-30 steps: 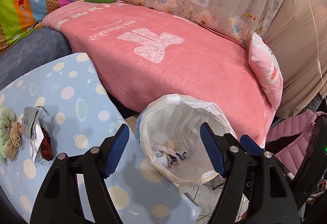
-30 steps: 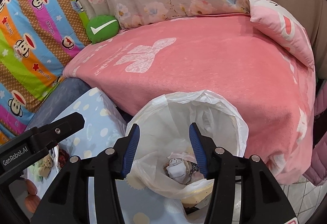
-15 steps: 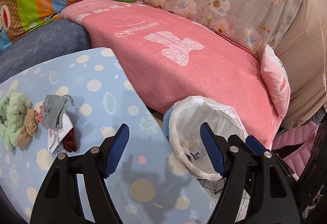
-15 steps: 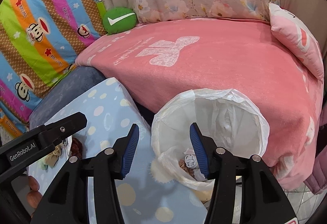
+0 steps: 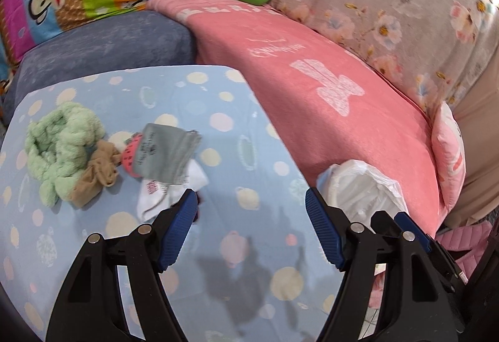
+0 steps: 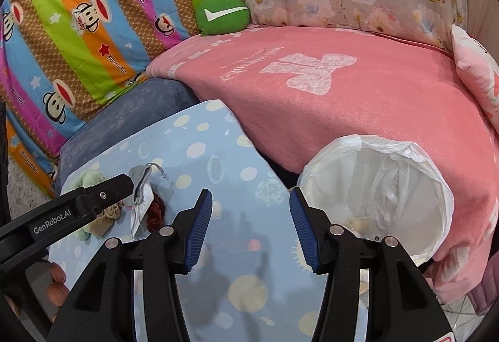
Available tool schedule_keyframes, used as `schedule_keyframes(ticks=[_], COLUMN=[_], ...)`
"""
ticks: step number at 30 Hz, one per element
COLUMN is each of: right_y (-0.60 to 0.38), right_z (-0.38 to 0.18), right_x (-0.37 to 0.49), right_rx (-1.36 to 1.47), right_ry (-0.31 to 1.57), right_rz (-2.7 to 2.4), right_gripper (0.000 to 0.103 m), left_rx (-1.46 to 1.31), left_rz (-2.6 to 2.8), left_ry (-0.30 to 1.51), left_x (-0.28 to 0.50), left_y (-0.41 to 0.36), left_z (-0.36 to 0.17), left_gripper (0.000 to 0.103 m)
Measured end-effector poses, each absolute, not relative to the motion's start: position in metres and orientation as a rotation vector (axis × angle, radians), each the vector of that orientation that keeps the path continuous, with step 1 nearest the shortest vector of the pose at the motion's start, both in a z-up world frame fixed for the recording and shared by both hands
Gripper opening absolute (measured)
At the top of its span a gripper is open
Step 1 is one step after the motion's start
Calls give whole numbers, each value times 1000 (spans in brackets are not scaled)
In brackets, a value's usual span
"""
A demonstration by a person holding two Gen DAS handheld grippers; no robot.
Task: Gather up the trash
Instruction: 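Withdraw both open grippers from the bin back over the table items, then grasp the tan knotted cloth with the left gripper while the right gripper grasps the grey pouch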
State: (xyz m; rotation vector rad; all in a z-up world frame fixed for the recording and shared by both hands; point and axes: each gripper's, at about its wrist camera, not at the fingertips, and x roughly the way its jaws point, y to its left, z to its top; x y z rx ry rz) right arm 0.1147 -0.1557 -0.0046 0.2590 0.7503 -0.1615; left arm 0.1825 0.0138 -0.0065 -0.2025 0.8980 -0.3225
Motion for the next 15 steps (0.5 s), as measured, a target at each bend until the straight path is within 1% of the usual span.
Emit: schedule_keyframes(ticks=[15], right_y=[-67], right_z=[-23], right_x=[154], right_rx=[185], right_ry=[818], right_rz=[-21], right_gripper=[50], left_rx=[-313], left_rz=[-129], left_ry=[952], left_x=[198], left_y=[127], left_z=[-48], left_gripper=[68])
